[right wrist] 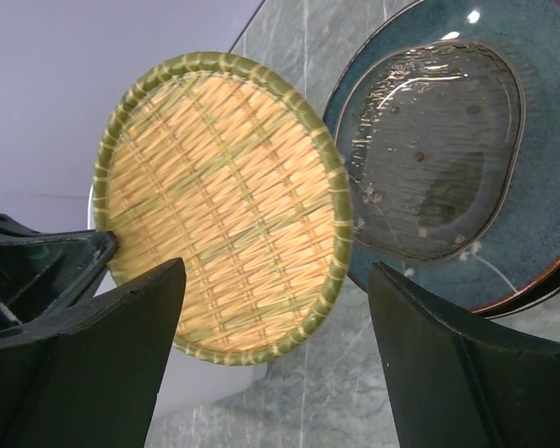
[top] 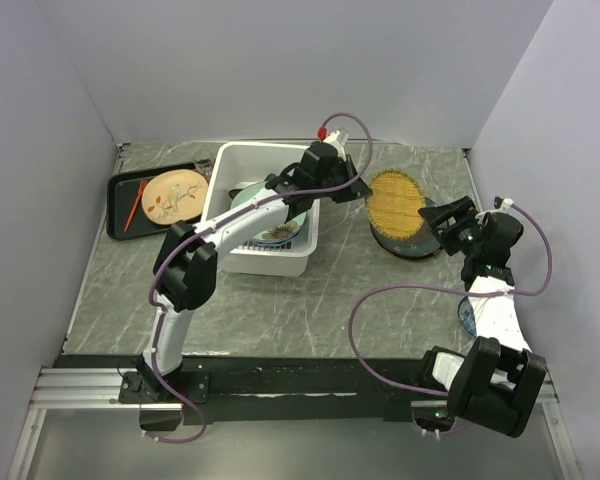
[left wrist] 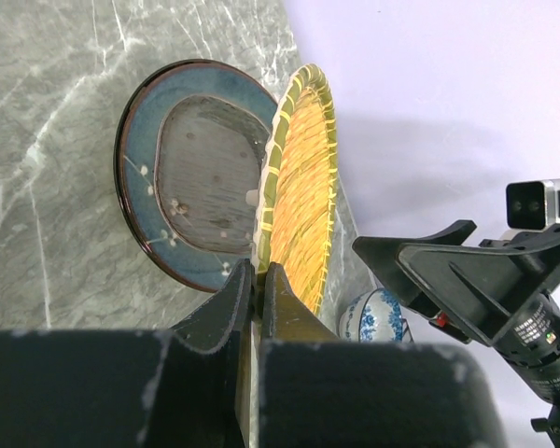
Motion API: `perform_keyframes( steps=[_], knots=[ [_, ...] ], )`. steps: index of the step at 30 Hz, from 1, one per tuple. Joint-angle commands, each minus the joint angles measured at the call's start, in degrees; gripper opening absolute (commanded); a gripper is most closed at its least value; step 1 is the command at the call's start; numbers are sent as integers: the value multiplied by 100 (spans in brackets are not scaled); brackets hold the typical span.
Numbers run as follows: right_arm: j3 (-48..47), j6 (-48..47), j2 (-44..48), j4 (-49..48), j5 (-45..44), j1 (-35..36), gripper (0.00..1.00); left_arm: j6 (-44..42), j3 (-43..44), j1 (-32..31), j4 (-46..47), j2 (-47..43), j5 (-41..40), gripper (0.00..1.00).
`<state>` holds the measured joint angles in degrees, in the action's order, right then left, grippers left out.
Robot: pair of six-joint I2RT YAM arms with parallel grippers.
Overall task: Place the plates into the plastic bin on the countertop
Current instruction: Pick up the plate at the center of the board.
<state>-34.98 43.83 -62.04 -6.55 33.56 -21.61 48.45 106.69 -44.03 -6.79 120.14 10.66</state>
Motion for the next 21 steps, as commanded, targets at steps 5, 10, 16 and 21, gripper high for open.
perform_keyframes(
  steps=[5, 10, 16, 21],
  knots=[
    [-255, 11, 166, -119, 98, 34, 86, -151, -149, 70, 248, -755, -55, 1],
    [-237, 37, 184, -136, 107, 42, 86, -178, -272, 114, 239, -992, -107, 1],
    [-202, 90, 149, -207, 107, 51, 85, -230, -316, 175, 151, -1212, -134, 1],
    [-158, 160, 113, -286, 45, 121, 85, -292, -465, 237, 98, -1510, -222, 1]
  ],
)
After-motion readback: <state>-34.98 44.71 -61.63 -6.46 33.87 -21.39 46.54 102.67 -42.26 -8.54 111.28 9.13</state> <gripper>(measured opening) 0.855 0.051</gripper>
